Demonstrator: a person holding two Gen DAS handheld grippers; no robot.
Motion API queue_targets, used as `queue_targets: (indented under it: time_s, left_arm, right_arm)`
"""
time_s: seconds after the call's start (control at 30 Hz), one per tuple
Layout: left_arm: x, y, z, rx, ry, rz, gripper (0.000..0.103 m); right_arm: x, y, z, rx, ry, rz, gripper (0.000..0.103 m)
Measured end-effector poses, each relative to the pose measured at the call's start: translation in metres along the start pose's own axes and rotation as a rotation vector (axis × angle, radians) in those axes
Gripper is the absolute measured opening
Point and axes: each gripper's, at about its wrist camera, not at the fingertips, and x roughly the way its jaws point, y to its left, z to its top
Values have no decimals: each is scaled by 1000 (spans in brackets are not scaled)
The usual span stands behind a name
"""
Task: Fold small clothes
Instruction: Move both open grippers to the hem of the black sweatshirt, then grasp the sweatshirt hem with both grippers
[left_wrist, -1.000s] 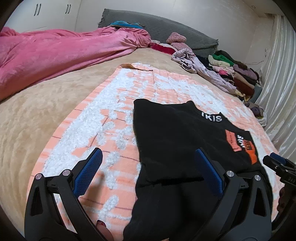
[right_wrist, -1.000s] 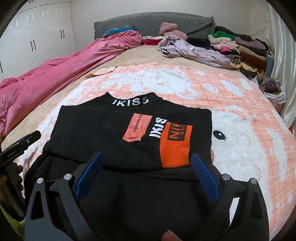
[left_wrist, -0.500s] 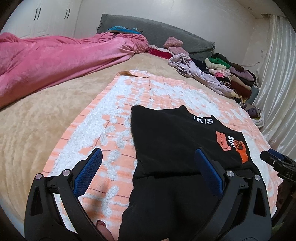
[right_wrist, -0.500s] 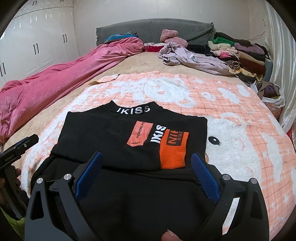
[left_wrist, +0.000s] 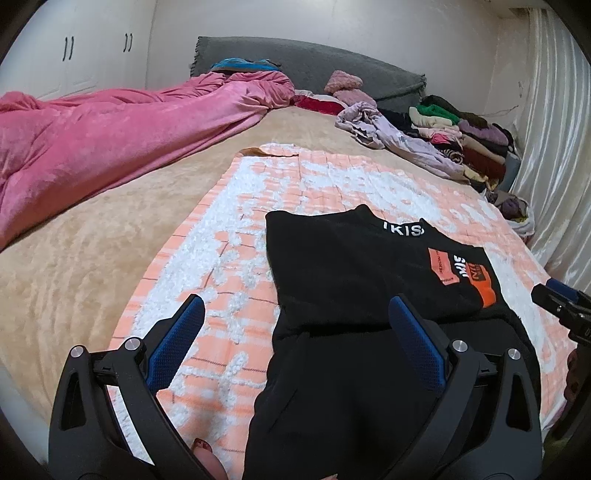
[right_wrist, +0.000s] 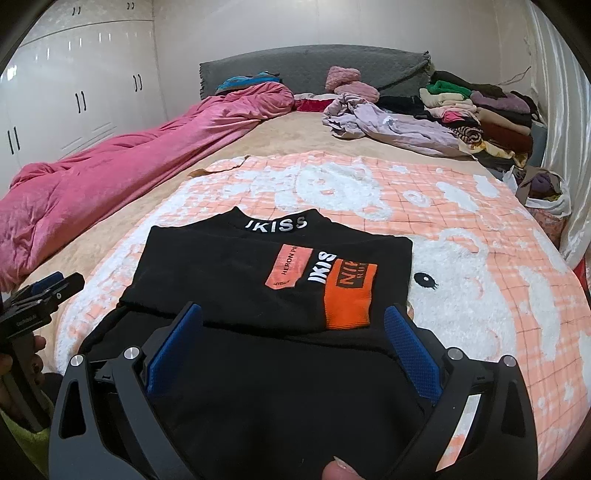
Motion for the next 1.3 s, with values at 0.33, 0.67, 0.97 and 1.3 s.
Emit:
queue_targets:
  time_s: [0.33, 0.67, 0.97, 1.3]
  left_arm:
    - [-13, -7, -7, 37, 16, 9, 93]
    - [-28, -13, -16, 67, 28, -1, 93]
    - [-40, -10, -27, 85, 46, 9, 93]
    - [-48, 12, -39, 73, 98, 12, 93]
  right_arm:
    - [-13, 2, -6, -6, 8, 19, 98]
    - [-27, 2, -20, -20, 26, 22, 98]
    - [-40, -3, -35, -27, 42, 10, 98]
    - [-49, -15, -55, -17, 74, -12, 98]
